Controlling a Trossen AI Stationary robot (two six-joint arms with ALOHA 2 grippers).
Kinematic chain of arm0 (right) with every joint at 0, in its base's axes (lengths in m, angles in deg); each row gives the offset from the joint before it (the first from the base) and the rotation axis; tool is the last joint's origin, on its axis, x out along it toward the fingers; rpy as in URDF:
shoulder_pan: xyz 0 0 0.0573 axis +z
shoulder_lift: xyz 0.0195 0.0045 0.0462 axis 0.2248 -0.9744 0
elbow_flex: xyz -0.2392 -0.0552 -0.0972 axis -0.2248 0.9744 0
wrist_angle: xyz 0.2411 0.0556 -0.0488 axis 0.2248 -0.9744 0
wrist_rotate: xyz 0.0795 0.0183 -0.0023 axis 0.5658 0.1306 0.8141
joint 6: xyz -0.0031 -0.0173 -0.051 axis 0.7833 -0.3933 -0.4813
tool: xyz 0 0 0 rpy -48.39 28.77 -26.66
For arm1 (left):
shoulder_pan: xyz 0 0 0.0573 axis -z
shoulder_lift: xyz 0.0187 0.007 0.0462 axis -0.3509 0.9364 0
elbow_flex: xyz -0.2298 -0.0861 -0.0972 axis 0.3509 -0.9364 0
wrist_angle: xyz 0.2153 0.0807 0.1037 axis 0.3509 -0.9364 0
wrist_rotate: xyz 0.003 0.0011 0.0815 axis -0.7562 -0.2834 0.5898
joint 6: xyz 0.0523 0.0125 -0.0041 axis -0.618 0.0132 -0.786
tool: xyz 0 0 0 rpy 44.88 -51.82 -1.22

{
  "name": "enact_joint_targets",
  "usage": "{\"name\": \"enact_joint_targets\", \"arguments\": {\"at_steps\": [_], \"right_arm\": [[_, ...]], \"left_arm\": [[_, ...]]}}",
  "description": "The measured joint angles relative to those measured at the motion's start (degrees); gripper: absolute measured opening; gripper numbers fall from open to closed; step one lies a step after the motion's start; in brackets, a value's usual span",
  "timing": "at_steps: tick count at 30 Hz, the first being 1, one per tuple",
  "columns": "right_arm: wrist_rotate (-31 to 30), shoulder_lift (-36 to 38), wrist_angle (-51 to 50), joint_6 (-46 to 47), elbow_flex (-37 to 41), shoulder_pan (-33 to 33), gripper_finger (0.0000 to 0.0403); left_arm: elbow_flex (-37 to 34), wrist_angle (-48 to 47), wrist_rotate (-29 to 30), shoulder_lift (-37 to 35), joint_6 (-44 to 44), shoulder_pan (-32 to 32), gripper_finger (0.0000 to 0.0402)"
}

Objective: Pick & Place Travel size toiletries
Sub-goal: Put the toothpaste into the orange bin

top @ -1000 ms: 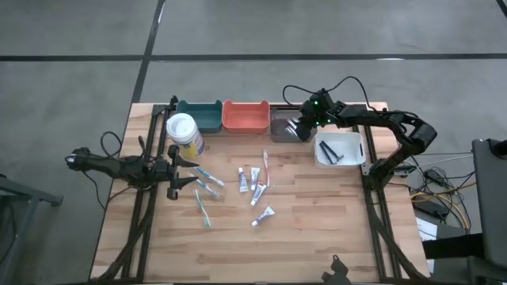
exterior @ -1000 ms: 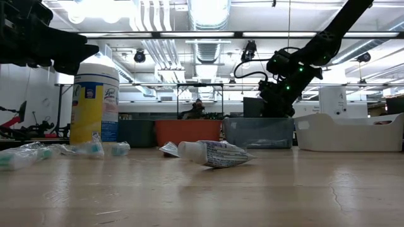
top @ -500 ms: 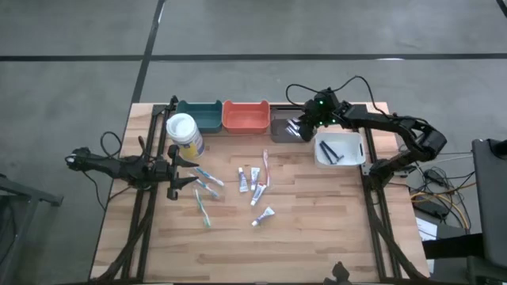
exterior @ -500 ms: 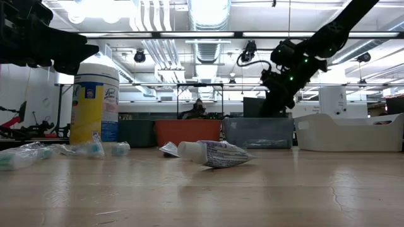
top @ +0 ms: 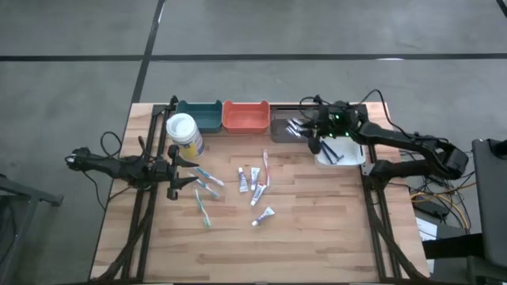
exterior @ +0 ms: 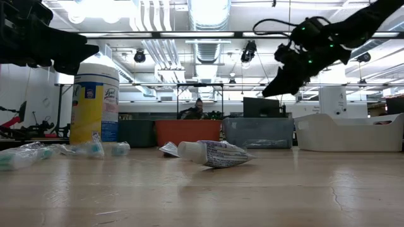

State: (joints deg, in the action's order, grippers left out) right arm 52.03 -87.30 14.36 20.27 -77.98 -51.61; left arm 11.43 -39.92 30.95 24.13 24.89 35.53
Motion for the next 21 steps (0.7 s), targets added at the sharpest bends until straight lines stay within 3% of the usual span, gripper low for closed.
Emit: {"name": "enact_joint_targets", "arguments": {"at_steps": [8, 21], "right_arm": [[-0.3, 7.8, 11.4, 6.2, 10.9, 4.0, 0.0128], [-3.1, 19.6, 20.8, 6.3, 23.1, 9.5, 0.0131]], "left_arm": [[0.0, 0.0, 0.0, 0.0, 0.0, 0.0, 0.0209], [0.0, 0.0, 0.0, 0.0, 0.0, 0.0, 0.0209]]}}
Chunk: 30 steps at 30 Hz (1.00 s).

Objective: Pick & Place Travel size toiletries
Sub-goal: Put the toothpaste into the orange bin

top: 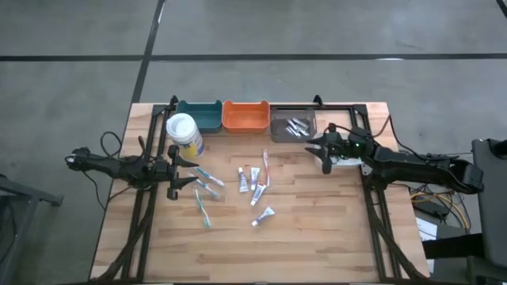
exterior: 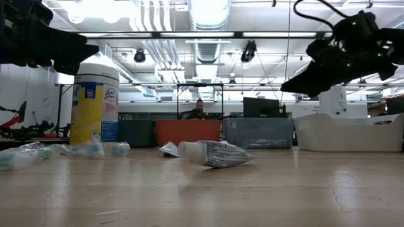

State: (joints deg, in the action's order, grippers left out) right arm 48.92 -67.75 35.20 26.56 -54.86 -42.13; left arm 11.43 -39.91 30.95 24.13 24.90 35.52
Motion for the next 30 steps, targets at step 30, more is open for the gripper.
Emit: {"name": "enact_joint_targets", "arguments": {"at_steps": [30], "right_arm": [[-15.9, 22.8, -6.2, 0.1, 7.9, 17.2, 0.0120]], "left_arm": [[0.0, 0.0, 0.0, 0.0, 0.0, 0.0, 0.0209]]}}
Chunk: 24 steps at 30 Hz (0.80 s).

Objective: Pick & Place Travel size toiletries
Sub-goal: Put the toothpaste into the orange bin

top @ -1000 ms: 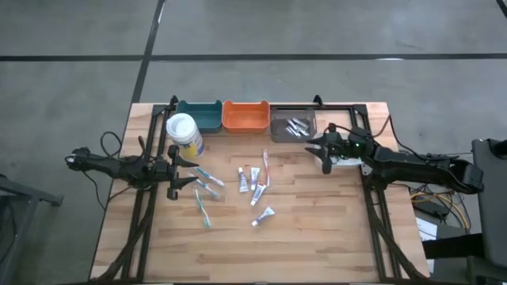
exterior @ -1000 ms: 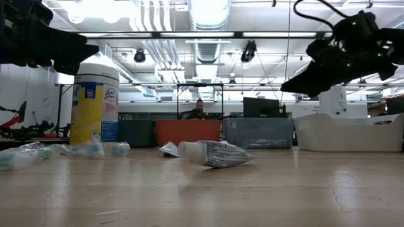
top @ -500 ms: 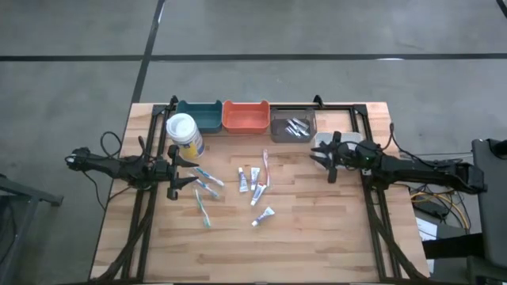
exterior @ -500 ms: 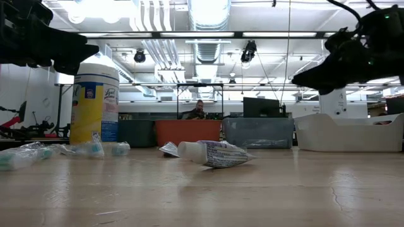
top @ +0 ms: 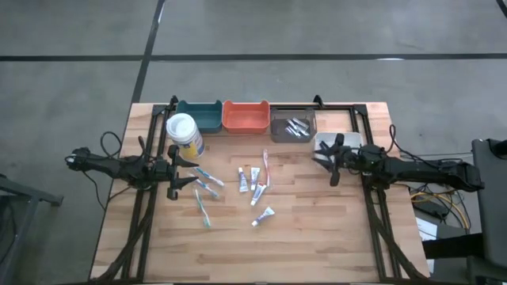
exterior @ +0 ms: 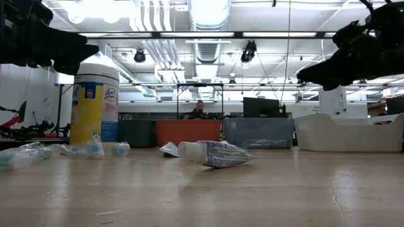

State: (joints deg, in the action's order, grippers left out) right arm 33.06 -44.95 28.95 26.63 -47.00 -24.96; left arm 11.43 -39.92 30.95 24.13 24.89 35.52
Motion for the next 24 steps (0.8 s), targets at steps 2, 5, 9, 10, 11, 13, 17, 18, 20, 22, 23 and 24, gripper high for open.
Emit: {"name": "enact_joint_targets", "arguments": {"at_steps": [2, 5, 9, 10, 11, 13, 17, 18, 20, 22, 23, 24], "right_arm": [[-2.7, 2.8, -2.7, -0.2, 0.0, 0.0, 0.0118], [-3.7, 7.5, -7.4, -0.8, 0.0, 0.0, 0.0119], [-3.6, 14.7, -14.6, -0.5, 0.0, 0.0, 0.0124], [-3.6, 16.6, -16.3, -0.6, 0.0, 0.0, 0.0126], [-3.5, 18.5, -17.2, -0.7, 0.0, 0.0, 0.0127], [-2.3, 21.8, -18.6, -1.3, -0.5, 0.0, 0.0129], [-4.0, 23.3, -21.1, -2.2, -2.2, 0.0, 0.0132], [-5.5, 22.9, -21.7, -1.9, -2.4, 0.0, 0.0132], [-7.0, 23.1, -21.7, -1.1, -2.5, -0.1, 0.0130], [-6.1, 23.4, -20.6, -1.5, -2.6, 0.0, 0.0128], [-5.7, 23.4, -20.2, -1.4, -2.6, 0.0, 0.0126], [-5.7, 23.4, -20.2, -1.0, -2.6, 0.0, 0.0125]], "left_arm": [[0.0, 0.0, 0.0, 0.0, 0.0, 0.0, 0.0209], [0.0, 0.0, 0.0, 0.0, 0.0, 0.0, 0.0209], [0.0, 0.0, 0.0, 0.0, 0.0, 0.0, 0.0209], [0.0, 0.0, 0.0, 0.0, 0.0, 0.0, 0.0209], [0.0, 0.0, 0.0, 0.0, 0.0, 0.0, 0.0209], [0.0, 0.0, 0.0, 0.0, 0.0, 0.0, 0.0209], [0.0, 0.0, 0.0, 0.0, 0.0, 0.0, 0.0209], [0.0, 0.0, 0.0, 0.0, 0.0, 0.0, 0.0209], [0.0, 0.0, 0.0, 0.0, 0.0, 0.0, 0.0209], [0.0, 0.0, 0.0, 0.1, 0.0, 0.0, 0.0209], [0.0, 0.0, 0.0, 0.2, 0.0, 0.0, 0.0209], [0.0, 0.0, 0.0, 0.2, 0.0, 0.0, 0.0209]]}}
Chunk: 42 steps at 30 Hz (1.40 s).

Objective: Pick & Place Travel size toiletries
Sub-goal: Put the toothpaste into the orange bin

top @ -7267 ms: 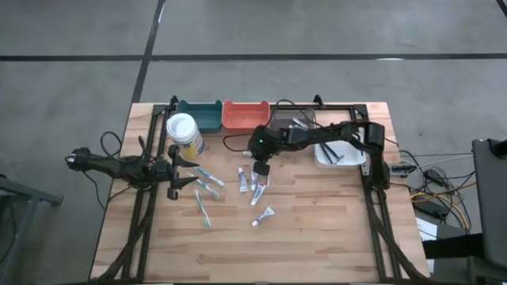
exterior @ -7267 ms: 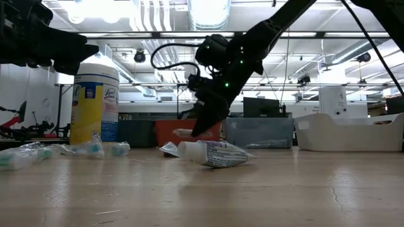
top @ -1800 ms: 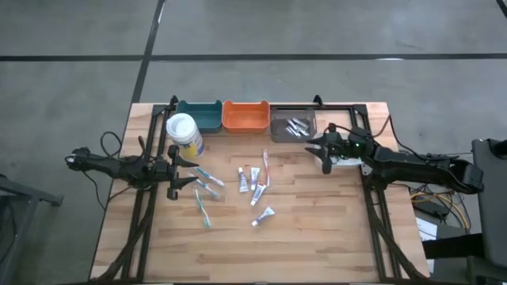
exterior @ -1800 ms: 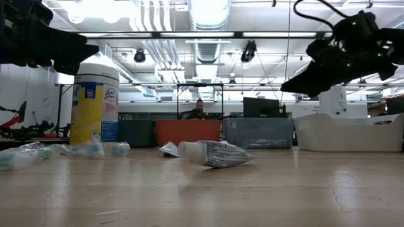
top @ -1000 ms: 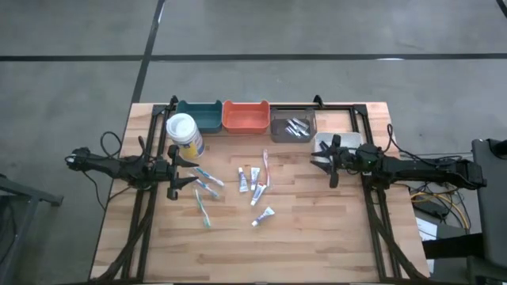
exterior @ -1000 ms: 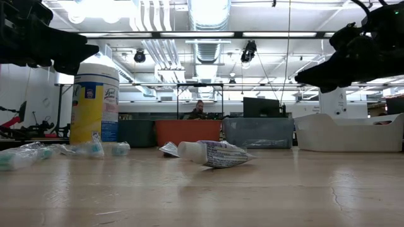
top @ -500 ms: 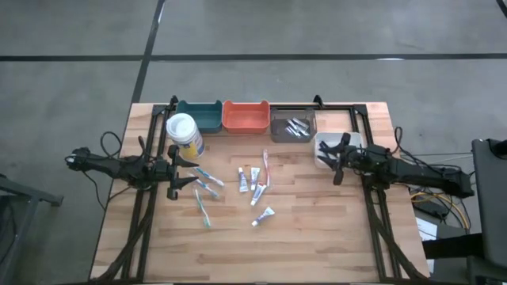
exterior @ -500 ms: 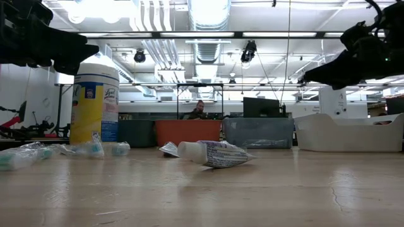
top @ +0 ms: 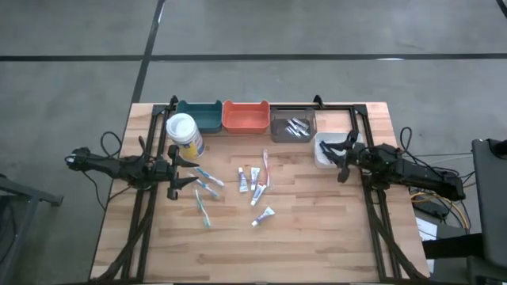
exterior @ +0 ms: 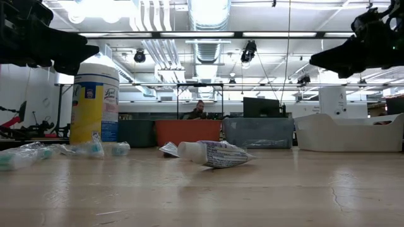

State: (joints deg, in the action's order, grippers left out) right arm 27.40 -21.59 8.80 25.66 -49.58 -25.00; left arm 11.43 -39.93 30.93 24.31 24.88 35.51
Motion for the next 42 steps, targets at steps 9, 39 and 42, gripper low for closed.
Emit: {"name": "enact_joint_targets", "arguments": {"at_steps": [9, 39, 42], "right_arm": [[5.7, 0.0, 2.4, 2.8, 2.6, 0.4, 0.0119], [6.2, -0.3, 2.4, 5.3, 2.6, 9.1, 0.0123], [6.2, -0.6, 2.4, 5.5, 2.6, 9.1, 0.0127]], "left_arm": [[0.0, 0.0, 0.0, 0.1, 0.0, 0.0, 0.0209], [0.0, 6.5, 1.3, 0.5, 11.2, -0.1, 0.0209], [0.0, 9.0, 1.3, 2.5, 9.3, -0.1, 0.0209]]}}
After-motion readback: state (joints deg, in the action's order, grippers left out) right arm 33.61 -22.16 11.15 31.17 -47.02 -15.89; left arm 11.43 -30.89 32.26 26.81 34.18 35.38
